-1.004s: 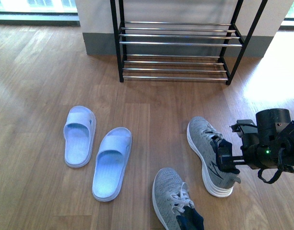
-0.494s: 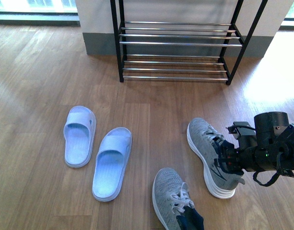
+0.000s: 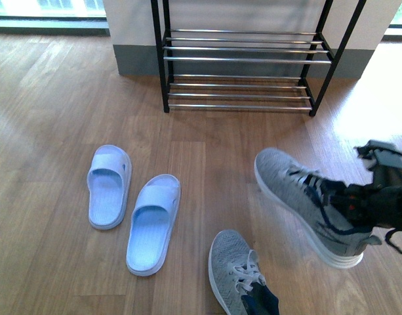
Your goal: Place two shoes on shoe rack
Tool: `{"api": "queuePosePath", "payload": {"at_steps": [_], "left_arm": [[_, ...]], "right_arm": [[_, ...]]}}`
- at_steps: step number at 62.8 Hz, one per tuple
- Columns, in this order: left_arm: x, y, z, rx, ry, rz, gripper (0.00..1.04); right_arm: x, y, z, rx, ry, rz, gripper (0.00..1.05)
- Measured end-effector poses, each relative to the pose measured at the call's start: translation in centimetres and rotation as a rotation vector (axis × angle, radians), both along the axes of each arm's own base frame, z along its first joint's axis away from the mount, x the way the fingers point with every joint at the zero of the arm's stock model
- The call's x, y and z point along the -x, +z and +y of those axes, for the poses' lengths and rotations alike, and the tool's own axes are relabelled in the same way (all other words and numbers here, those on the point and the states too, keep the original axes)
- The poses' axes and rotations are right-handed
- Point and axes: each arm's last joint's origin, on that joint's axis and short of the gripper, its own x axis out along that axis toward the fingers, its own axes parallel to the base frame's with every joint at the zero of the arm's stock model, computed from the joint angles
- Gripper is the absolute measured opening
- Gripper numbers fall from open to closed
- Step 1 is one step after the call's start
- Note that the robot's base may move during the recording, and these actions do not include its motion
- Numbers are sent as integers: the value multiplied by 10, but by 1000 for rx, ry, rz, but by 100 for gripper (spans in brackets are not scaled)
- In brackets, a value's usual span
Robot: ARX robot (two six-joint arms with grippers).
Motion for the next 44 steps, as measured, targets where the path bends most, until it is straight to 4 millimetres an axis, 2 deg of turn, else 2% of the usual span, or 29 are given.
{"api": "queuePosePath", "payload": {"at_steps": [12,22,28,36,44], "left_arm": [[0,0,0,0,0,0,95],[0,0,0,0,0,0,95],[0,0,0,0,0,0,95],[0,0,0,0,0,0,95],[0,0,0,0,0,0,95]], "right_arm": [[40,75,-20,-14,-94,-115,1],[95,149,-37,-36,-154,-251,1],[116,180,-41,-40,-158,-334,1],[133,202,-42,-4,-174,-419,1],[135,201,-42,-3,-179,-418,1]]}}
